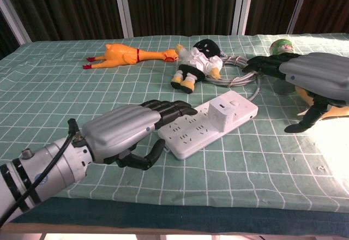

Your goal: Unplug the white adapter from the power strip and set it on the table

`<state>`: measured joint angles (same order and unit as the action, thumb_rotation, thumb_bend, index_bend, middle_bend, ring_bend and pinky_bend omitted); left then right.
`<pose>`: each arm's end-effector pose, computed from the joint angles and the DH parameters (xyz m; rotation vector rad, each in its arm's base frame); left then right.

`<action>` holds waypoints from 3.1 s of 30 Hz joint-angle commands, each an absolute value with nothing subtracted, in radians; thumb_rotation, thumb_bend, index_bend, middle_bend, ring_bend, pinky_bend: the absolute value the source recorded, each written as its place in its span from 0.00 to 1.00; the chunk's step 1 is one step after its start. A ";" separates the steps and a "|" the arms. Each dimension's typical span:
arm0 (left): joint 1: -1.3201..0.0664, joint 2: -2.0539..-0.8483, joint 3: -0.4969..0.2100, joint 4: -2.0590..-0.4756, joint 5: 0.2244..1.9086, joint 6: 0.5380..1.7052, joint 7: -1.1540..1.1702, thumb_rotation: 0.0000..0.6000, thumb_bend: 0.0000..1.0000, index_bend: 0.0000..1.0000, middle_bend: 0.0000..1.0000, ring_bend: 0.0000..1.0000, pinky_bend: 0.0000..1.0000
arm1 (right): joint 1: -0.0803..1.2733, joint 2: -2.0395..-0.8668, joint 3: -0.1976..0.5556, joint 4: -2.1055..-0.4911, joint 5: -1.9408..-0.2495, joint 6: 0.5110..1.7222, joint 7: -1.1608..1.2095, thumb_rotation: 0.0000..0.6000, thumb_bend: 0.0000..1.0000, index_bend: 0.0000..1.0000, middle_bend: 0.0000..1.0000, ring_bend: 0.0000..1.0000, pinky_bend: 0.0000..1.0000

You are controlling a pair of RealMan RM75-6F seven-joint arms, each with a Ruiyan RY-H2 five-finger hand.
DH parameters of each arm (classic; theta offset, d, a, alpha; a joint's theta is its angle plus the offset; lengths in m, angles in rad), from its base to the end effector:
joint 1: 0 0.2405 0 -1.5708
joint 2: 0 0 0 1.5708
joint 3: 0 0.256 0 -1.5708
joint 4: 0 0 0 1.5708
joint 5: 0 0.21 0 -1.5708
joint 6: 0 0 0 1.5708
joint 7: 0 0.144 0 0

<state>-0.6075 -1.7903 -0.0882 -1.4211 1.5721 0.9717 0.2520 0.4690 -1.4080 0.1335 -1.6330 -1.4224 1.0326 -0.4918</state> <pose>-0.1083 0.2505 -0.0944 -2.1626 -0.8691 -1.1610 -0.1924 -0.2758 0.0200 1.9363 -0.7018 0.8279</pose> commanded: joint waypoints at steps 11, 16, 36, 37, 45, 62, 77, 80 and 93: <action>-0.646 -1.871 -0.095 -1.321 1.471 0.923 0.296 1.00 0.78 0.00 0.00 0.00 0.06 | 0.540 -1.478 0.135 -1.612 -1.287 0.974 -0.598 1.00 0.22 0.00 0.00 0.00 0.07; -0.658 -1.895 -0.087 -1.287 1.470 0.926 0.301 1.00 0.80 0.00 0.00 0.00 0.06 | 0.572 -1.517 0.146 -1.587 -1.222 0.952 -0.625 1.00 0.22 0.00 0.00 0.00 0.07; -0.667 -1.934 -0.030 -1.231 1.474 0.941 0.346 1.00 0.81 0.00 0.00 0.00 0.06 | 0.635 -1.634 0.138 -1.535 -1.173 1.016 -0.720 1.00 0.22 0.01 0.02 0.00 0.11; -0.666 -1.933 -0.026 -1.233 1.475 0.940 0.350 1.00 0.81 0.00 0.00 0.00 0.06 | 0.640 -1.642 0.139 -1.525 -1.167 1.018 -0.730 1.00 0.22 0.03 0.03 0.00 0.11; -0.667 -1.923 -0.020 -1.250 1.474 0.942 0.363 1.00 0.81 0.00 0.00 0.00 0.06 | 0.665 -1.676 0.125 -1.481 -1.178 1.035 -0.792 1.00 0.22 0.10 0.09 0.00 0.15; -0.673 -1.922 -0.011 -1.242 1.470 0.937 0.360 1.00 0.81 0.00 0.00 0.00 0.06 | 0.688 -1.733 0.102 -1.416 -1.210 1.061 -0.819 1.00 0.30 0.33 0.24 0.09 0.27; -0.679 -1.925 -0.012 -1.228 1.465 0.933 0.358 1.00 0.81 0.00 0.00 0.00 0.06 | 0.691 -1.745 0.099 -1.408 -1.195 1.072 -0.849 1.00 0.37 0.41 0.27 0.14 0.32; -0.678 -1.924 -0.009 -1.228 1.466 0.935 0.360 1.00 0.81 0.00 0.00 0.00 0.06 | 0.691 -1.750 0.099 -1.403 -1.199 1.077 -0.843 1.00 0.38 0.44 0.29 0.17 0.34; -0.672 -1.927 0.002 -1.221 1.464 0.936 0.365 1.00 0.81 0.00 0.00 0.00 0.06 | 0.681 -1.763 0.091 -1.379 -1.261 1.113 -0.781 1.00 0.40 0.67 0.46 0.32 0.48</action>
<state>-0.6721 -1.9272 0.0016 -1.2212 1.4637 0.9359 0.3646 0.6816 -1.7610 0.0926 -1.3822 -1.2578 1.1104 -0.7848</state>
